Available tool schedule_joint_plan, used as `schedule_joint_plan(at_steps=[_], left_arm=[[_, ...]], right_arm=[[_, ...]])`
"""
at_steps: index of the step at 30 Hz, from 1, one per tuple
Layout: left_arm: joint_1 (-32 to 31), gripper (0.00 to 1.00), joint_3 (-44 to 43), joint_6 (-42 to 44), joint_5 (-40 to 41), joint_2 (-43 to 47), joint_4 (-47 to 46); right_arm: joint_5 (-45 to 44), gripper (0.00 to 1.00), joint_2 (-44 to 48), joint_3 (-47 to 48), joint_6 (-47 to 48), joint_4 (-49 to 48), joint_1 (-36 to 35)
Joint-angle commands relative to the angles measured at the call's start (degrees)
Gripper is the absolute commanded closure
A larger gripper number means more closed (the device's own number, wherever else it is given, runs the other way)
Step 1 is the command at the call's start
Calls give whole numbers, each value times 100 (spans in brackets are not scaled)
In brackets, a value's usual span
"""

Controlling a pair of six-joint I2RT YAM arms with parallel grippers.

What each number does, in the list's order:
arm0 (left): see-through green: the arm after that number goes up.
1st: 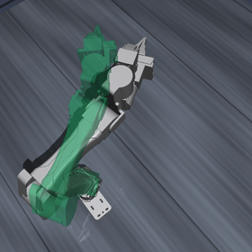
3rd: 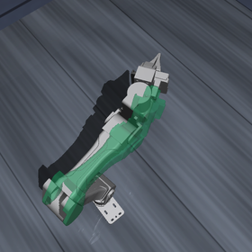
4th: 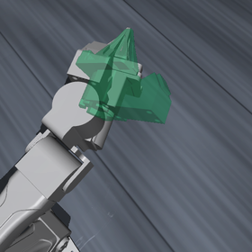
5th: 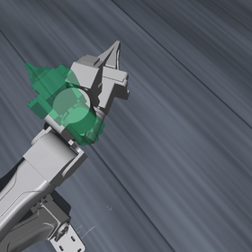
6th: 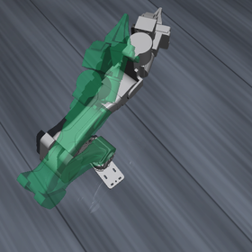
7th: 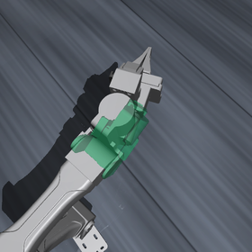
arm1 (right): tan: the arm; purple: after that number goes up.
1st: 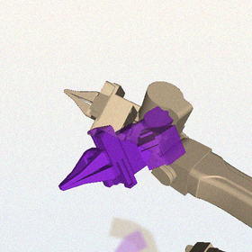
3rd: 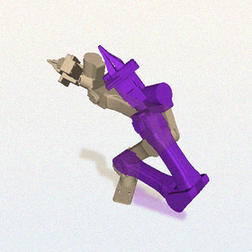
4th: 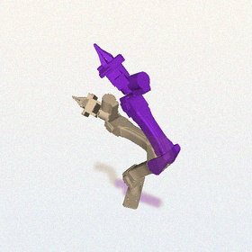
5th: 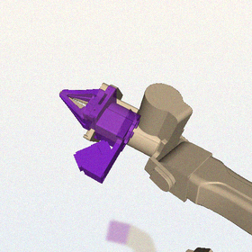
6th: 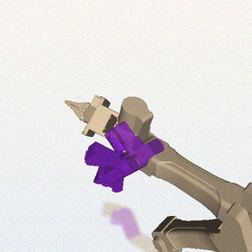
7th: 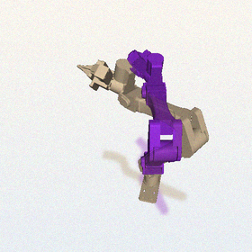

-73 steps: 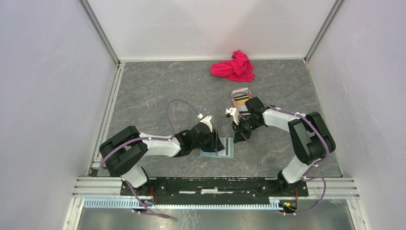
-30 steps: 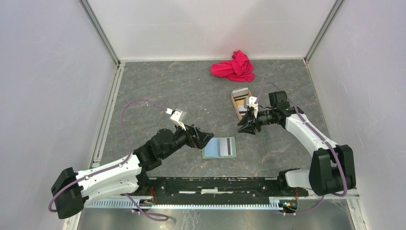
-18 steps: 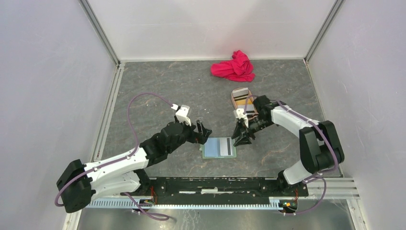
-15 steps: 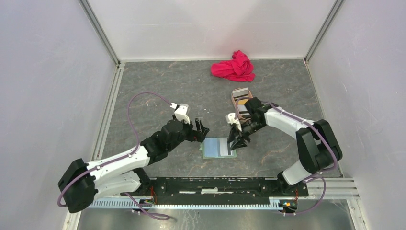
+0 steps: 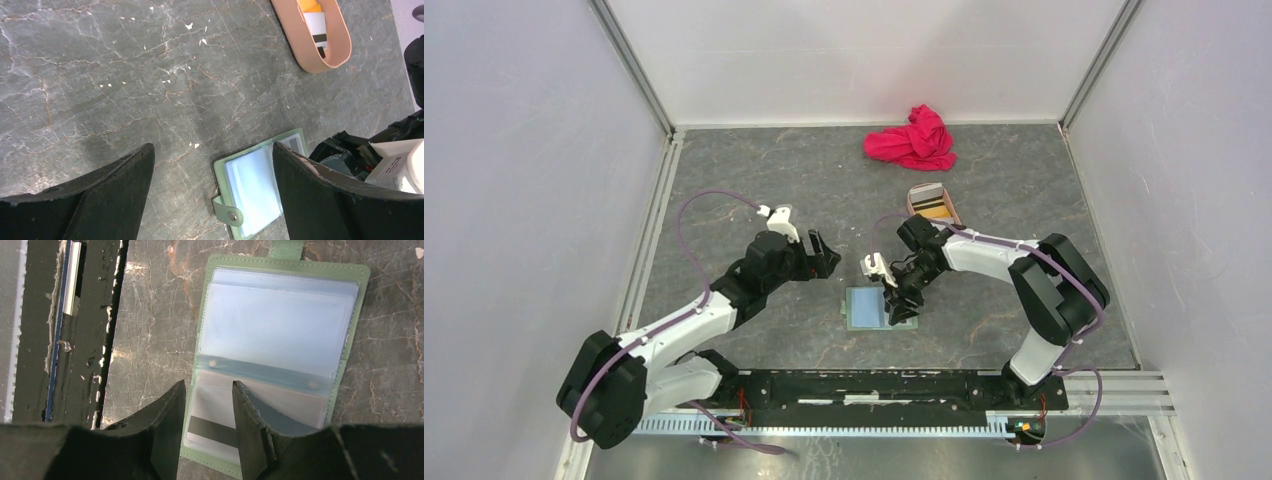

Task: Put the credit cards into the card holder
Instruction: Open the card holder at the center of the board, then pick up the credit card from the storage box.

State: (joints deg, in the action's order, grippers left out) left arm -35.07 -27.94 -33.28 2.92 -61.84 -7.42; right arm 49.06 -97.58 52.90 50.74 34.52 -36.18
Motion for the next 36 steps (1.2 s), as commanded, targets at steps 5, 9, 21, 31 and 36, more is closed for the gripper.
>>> schedule_joint_plan(at_steps=[5, 9, 21, 31, 36], left_arm=[[217, 8, 154, -223, -658, 41, -469], [237, 8, 285, -250, -1139, -26, -862], [237, 19, 501, -315, -2871, -571, -2289], [230, 16, -489, 902, -1440, 269, -291], [230, 13, -284, 952, -805, 698, -349]], right_arm=[[-356, 54, -174, 283, 367, 313, -84], [-540, 55, -134, 331, 604, 508, -38], [451, 69, 9, 960, 1634, 1811, 923], [-818, 53, 567, 2173, 626, 326, 2520], [-824, 20, 273, 2564, 2157, 84, 2537]])
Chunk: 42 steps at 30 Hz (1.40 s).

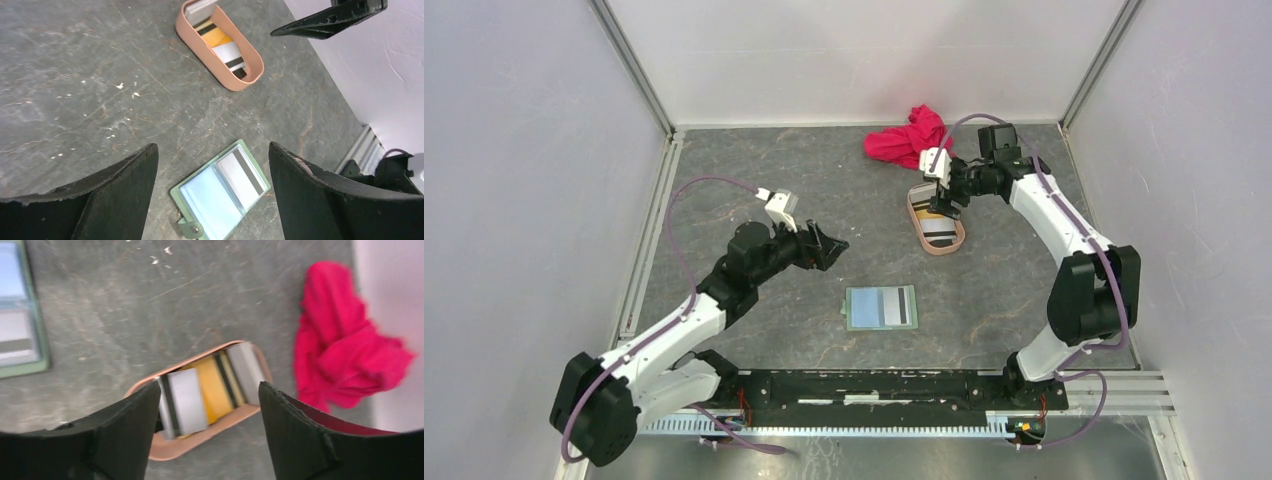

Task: Put the credit cards into the card holder
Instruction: Pick up the credit card from the storage box.

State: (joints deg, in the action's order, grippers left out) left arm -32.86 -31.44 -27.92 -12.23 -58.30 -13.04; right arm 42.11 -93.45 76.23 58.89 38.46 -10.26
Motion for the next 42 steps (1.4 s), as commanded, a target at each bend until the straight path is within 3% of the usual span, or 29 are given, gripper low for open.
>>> schedule_joint_plan(at_steps=[1, 5, 11, 24, 42], left_arm=[[12, 12, 168, 397, 807, 473, 127], [15, 4, 434, 347, 927, 883, 14], [9, 1, 692, 287, 901, 1107, -94], [14, 0, 729, 243, 997, 1102, -129], [16, 0, 692, 235, 981, 1029, -102]], right_arm=[[-124, 16, -223, 243, 1912, -283, -62], [-384, 6, -680, 613, 2745, -444, -59], [-806, 5, -1512, 1346, 3318, -407, -57], [-869, 6, -2627, 2194, 3325, -348, -59], [-1001, 10, -2941, 2249, 3295, -324, -69]])
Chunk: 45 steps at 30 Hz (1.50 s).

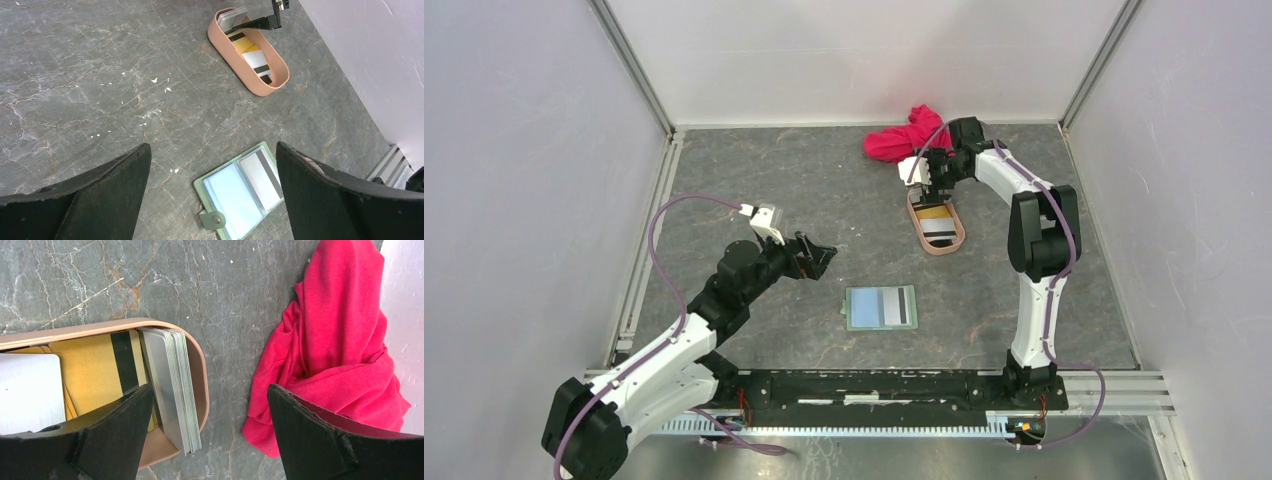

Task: Put the credit cards into the card holder
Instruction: Pick up the credit card from the storage box.

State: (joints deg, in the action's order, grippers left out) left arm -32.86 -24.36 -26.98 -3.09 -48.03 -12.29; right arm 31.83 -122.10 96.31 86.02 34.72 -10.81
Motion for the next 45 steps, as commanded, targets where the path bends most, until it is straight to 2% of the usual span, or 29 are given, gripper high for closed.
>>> schedule_joint_plan(at_steps=[1, 23, 45], left_arm=[[13, 0, -24, 141, 71, -16, -177], [12, 0, -60, 141, 54, -91, -168], [10, 0, -77, 141, 63, -141, -155]], right_arm=[[16, 10, -72, 246, 585, 49, -13], [161, 25, 206, 252, 489, 209, -8], [223, 34, 362, 265, 491, 393, -6]])
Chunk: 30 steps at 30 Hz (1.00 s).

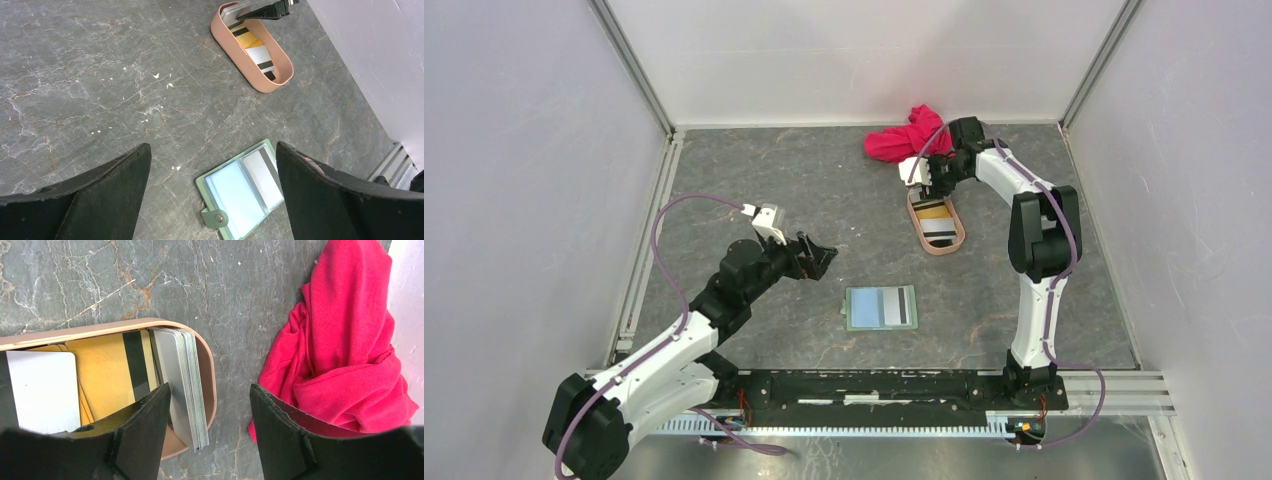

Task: Put the credit cards into the card holder
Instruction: Pick up the credit card from the storage box.

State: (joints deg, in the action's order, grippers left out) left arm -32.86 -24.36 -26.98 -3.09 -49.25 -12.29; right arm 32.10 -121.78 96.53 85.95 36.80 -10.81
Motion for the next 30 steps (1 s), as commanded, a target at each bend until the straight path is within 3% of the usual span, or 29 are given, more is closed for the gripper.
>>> schedule_joint_plan(at_steps=[1, 8, 14, 30], left_arm=[[16, 0, -73, 141, 61, -19, -159], [16, 0, -73, 141, 71, -20, -159], [10, 0, -86, 141, 61, -51, -155], [10, 0, -147, 141, 54, -146, -124]], right_arm=[[197, 35, 330, 247, 498, 195, -2], [185, 38, 324, 294, 498, 261, -5], [124, 27, 170, 317, 504, 331, -11], [-24, 26, -219, 508, 498, 513, -73]])
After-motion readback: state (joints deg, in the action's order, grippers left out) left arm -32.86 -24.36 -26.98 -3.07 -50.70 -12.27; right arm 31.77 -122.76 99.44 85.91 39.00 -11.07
